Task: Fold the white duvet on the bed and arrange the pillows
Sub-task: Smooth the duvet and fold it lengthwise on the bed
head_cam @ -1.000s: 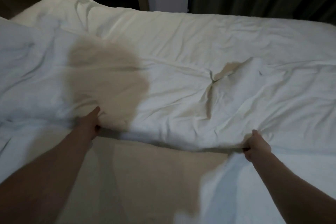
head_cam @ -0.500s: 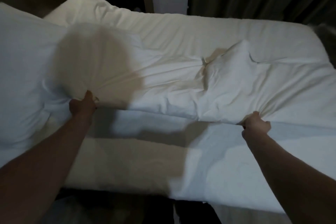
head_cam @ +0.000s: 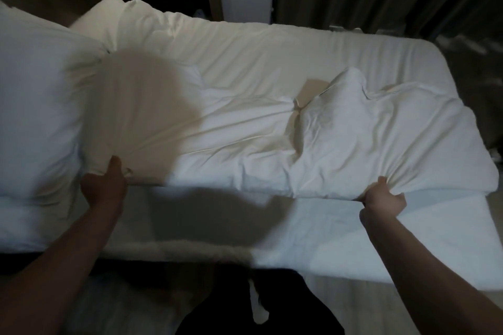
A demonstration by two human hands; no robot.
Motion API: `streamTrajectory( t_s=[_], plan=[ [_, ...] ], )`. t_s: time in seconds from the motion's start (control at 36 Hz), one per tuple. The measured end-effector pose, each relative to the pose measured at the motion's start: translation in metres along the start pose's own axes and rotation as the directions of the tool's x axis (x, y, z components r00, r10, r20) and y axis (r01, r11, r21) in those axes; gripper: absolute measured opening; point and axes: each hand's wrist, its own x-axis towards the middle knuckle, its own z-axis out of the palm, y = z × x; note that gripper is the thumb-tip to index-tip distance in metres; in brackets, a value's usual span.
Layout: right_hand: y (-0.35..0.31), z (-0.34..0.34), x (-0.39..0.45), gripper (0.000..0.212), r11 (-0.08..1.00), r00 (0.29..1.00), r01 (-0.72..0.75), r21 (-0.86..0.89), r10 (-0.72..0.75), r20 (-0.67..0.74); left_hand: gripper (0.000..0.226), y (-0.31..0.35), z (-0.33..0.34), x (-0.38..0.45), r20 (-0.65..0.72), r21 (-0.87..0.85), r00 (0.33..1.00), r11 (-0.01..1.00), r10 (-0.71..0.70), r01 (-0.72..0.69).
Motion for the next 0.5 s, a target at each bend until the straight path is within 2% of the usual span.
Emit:
streamTrajectory(
  t_s=[0.11, 0.19, 0.31, 0.36, 0.42, 0.47, 0.5],
  plan=[
    [0.015, -0.023, -0.002, 0.063, 1.0, 1.0, 0.019, 0.005, -0.019, -0.019, 0.072, -0.025, -0.021, -0.003, -0.023, 0.025, 1.0, 1.0, 0.0, 0.001],
    [0.03, -0.025, 0.007, 0.062, 0.995, 1.0, -0.011, -0.104, 0.008, -0.028, 0.069, -0.037, -0.011, -0.014, 0.013, 0.079, 0.998, 0.995, -0.059, 0.058],
    [0.049, -0.005, 0.025, 0.066, 0.94, 0.98, -0.178, -0.291, 0.197, 0.037, 0.07, -0.042, 0.021, -0.023, 0.094, 0.101, 0.969, 0.97, -0.229, 0.219],
    [0.061, 0.007, 0.036, 0.06, 0.897, 0.953, -0.25, -0.364, 0.293, 0.07, 0.066, -0.052, 0.041, -0.012, 0.192, 0.122, 0.927, 0.945, -0.324, 0.305],
    [0.072, 0.02, 0.041, 0.045, 0.851, 0.912, -0.308, -0.426, 0.392, 0.122, 0.053, -0.061, 0.058, -0.005, 0.341, 0.167, 0.826, 0.893, -0.449, 0.417],
    [0.086, 0.032, 0.042, 0.032, 0.806, 0.85, -0.341, -0.485, 0.485, 0.208, 0.04, -0.064, 0.07, 0.0, 0.452, 0.3, 0.722, 0.852, -0.524, 0.43],
    [0.093, 0.037, 0.039, 0.029, 0.79, 0.828, -0.343, -0.508, 0.509, 0.233, 0.034, -0.066, 0.075, 0.002, 0.468, 0.343, 0.707, 0.846, -0.53, 0.408]
  ],
)
